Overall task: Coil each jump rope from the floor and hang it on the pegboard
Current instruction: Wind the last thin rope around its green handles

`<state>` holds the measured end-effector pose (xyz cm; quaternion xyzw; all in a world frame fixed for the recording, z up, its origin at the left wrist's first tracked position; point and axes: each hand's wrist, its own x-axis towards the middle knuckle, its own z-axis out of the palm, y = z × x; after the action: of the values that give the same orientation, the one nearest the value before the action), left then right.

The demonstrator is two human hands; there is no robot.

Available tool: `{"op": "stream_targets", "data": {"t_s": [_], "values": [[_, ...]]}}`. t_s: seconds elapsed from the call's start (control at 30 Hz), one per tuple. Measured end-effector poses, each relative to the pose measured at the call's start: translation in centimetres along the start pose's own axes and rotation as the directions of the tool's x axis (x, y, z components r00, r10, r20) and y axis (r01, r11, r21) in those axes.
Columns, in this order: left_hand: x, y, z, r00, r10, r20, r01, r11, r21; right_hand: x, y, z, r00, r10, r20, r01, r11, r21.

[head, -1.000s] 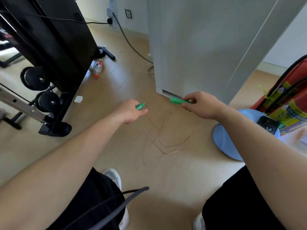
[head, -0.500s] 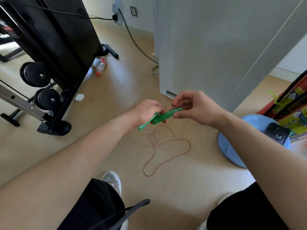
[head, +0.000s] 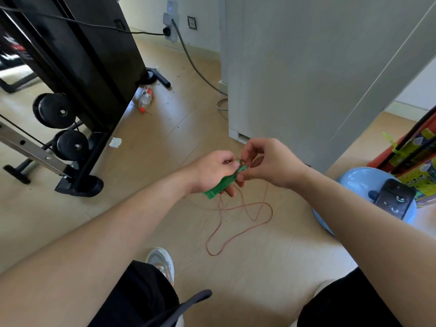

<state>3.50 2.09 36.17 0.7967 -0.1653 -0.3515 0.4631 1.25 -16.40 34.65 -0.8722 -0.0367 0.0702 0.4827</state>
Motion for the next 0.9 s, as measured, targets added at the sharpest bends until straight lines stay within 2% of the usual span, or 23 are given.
{"op": "stream_targets", "data": {"t_s": [0.1, 0.2, 0.27, 0.33, 0.4, 0.43, 0.53, 0.6, 0.63, 0.7, 0.77, 0.83, 0.9], "values": [[-0.1, -0.2, -0.2, 1.0, 0.011, -0.001, -0.011, 0.999, 0.039, -0.1, -0.2, 0.2, 0.997, -0.031, -0.066, 0.02, 0.988, -0.151], [-0.4, -0.1, -0.8, 0.999, 0.039, -0.001, -0.039, 0.998, 0.051, 0.1, 0.1, -0.1, 0.999, 0.004, 0.042, 0.007, 0.965, -0.261], [-0.5, 0.1, -1.0, 0.998, 0.06, 0.037, -0.062, 0.996, 0.066, 0.0, 0.2, -0.5, 0.987, 0.068, 0.147, -0.039, 0.981, -0.192], [-0.7, 0.3, -1.1, 0.994, 0.07, 0.078, -0.075, 0.995, 0.065, -0.2, 0.2, -1.0, 0.972, 0.086, 0.219, -0.085, 0.996, -0.015], [-0.9, 0.6, -1.4, 0.992, 0.076, 0.1, -0.081, 0.995, 0.05, -0.2, 0.4, -1.5, 0.964, 0.109, 0.242, -0.148, 0.978, 0.148], [-1.0, 0.7, -1.7, 0.991, 0.082, 0.106, -0.088, 0.995, 0.056, -0.1, 0.8, -1.9, 0.966, 0.132, 0.221, -0.168, 0.974, 0.154], [-1.5, 1.0, -2.8, 0.99, 0.108, 0.095, -0.114, 0.992, 0.055, 0.6, 2.2, -3.3, 0.982, 0.173, 0.074, -0.161, 0.977, -0.142], [-1.5, 1.0, -3.7, 0.992, 0.122, 0.009, -0.123, 0.992, 0.03, 0.6, 3.4, -4.4, 0.974, 0.223, -0.028, -0.222, 0.936, -0.272], [-1.5, 0.9, -4.2, 0.99, 0.123, -0.067, -0.123, 0.992, 0.003, 0.5, 3.9, -5.0, 0.964, 0.257, -0.068, -0.265, 0.923, -0.278], [-1.3, 0.4, -5.0, 0.961, 0.098, -0.26, -0.116, 0.992, -0.056, 0.4, 5.0, -5.6, 0.941, 0.325, -0.09, -0.337, 0.92, -0.198], [-1.0, -0.3, -5.7, 0.902, 0.037, -0.43, -0.079, 0.994, -0.08, 0.4, 5.6, -5.6, 0.927, 0.372, -0.056, -0.376, 0.913, -0.16], [-0.8, -0.8, -6.1, 0.845, -0.033, -0.534, -0.019, 0.996, -0.092, 0.4, 5.9, -5.1, 0.932, 0.362, -0.026, -0.351, 0.883, -0.311], [-0.6, -1.0, -6.1, 0.825, -0.066, -0.561, 0.014, 0.995, -0.096, 0.6, 5.1, -4.9, 0.95, 0.303, -0.072, -0.306, 0.863, -0.401]]}}
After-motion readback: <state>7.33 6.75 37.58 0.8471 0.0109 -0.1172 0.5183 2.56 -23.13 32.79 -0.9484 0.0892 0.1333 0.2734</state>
